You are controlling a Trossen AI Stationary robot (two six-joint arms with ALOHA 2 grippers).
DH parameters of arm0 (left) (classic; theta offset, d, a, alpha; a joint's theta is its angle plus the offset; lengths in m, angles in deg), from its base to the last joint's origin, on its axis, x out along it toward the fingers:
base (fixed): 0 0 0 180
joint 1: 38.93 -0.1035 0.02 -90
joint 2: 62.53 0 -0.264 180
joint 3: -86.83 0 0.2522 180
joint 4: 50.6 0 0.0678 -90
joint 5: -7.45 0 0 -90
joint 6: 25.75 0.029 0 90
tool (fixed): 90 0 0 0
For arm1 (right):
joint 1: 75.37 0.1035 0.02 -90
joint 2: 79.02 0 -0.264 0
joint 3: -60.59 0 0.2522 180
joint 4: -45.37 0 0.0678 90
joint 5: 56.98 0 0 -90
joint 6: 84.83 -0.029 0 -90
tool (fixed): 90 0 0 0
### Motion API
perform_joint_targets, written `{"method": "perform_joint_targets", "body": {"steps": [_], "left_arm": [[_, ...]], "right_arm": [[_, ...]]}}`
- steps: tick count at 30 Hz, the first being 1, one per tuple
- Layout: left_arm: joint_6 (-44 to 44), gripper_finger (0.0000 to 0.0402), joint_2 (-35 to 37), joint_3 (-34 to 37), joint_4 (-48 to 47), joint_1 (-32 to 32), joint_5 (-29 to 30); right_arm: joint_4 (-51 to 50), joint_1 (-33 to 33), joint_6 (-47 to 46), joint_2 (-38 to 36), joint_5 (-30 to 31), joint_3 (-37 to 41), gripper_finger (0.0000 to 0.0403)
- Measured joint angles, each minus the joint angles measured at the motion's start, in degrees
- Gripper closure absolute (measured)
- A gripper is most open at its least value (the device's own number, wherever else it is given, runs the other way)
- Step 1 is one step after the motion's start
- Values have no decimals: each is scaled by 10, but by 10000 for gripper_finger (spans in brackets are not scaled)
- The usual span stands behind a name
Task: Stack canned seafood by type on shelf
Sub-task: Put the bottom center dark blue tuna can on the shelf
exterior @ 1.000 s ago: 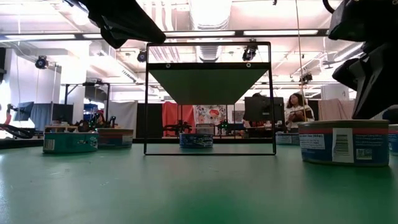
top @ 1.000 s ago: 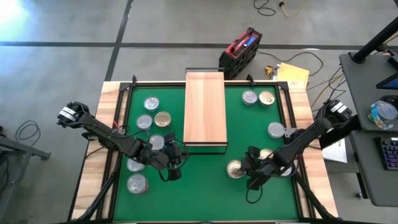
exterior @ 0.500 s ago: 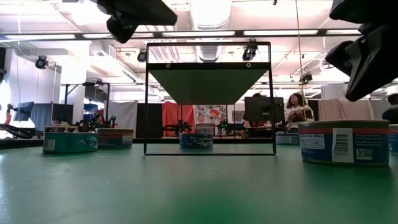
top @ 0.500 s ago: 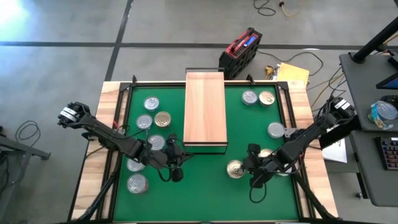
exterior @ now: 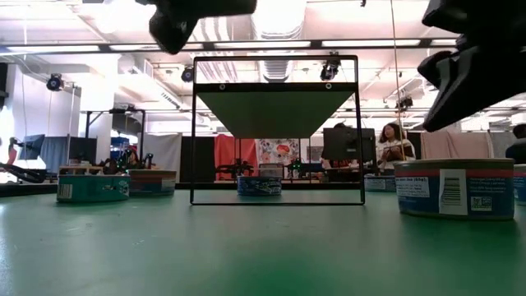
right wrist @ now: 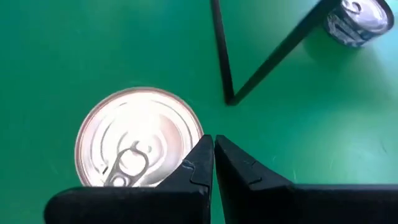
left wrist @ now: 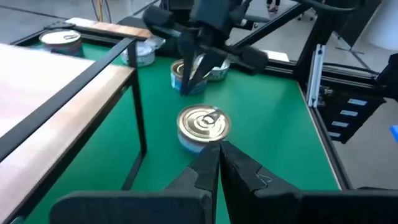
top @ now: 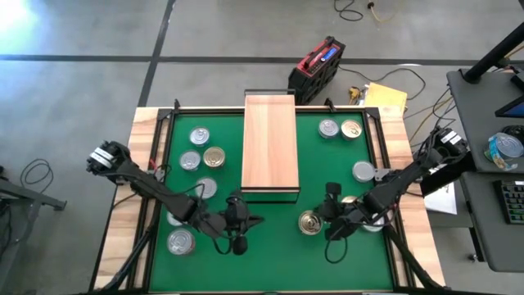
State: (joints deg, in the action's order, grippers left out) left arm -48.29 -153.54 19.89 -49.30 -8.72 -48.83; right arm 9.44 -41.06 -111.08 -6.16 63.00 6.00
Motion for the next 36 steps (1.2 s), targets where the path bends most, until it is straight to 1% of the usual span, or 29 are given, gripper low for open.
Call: {"method": "perform_joint_targets", "body": {"steps": [3,6,21,26,33,36], "left_arm": [[24,401,-18,-22,-1,1,2],[43,401,-31,-38,-16,3,3],[40,401,-36,-44,-20,9,3],[40,401,-36,-44,-20,9,3],[40,401,-36,-44,-20,9,3],[40,401,-36,-44,-20,9,3]], "right_arm": [[39,-4,11,0,-6,6,394],[67,-5,29,0,-26,13,394],[67,-5,36,1,-28,19,390],[67,-5,32,1,-28,19,375],[67,-5,29,1,-28,19,342],[66,-5,-7,2,-29,19,323]]}}
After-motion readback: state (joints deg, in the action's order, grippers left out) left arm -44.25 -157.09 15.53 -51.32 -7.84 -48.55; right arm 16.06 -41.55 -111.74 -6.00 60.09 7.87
